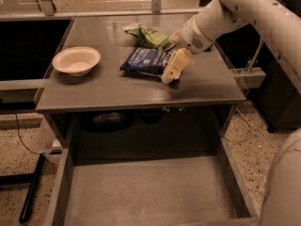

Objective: Place blue chip bag into top drawer

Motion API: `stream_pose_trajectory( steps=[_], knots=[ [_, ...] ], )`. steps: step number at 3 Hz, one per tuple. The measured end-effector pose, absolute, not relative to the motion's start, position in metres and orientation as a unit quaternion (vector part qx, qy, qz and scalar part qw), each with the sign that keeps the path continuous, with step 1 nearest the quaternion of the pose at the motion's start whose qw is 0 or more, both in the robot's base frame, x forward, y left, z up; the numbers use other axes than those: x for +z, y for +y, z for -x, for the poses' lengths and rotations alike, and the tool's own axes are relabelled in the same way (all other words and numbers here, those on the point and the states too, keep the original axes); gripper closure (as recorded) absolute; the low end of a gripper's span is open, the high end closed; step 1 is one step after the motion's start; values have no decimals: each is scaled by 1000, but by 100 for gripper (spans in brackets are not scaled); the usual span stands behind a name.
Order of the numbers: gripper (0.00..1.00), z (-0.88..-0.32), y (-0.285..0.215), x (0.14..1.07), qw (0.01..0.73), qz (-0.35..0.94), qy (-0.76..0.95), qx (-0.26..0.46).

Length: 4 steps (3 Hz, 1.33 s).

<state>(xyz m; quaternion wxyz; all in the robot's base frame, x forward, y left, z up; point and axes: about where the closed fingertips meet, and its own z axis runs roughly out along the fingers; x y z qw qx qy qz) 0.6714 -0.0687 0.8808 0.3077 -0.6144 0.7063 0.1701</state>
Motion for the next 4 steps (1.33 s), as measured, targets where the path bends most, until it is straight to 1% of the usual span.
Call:
stream_pose_trajectory(
  steps=[1, 2, 3, 4],
  knots=[
    [0, -681, -44, 869, 294, 617, 704, 194],
    [0, -681, -44, 869, 293, 617, 704, 194],
    [18, -681, -44, 869, 293, 617, 704, 194],
    [42, -681, -44, 868, 293, 617, 704, 194]
  ],
)
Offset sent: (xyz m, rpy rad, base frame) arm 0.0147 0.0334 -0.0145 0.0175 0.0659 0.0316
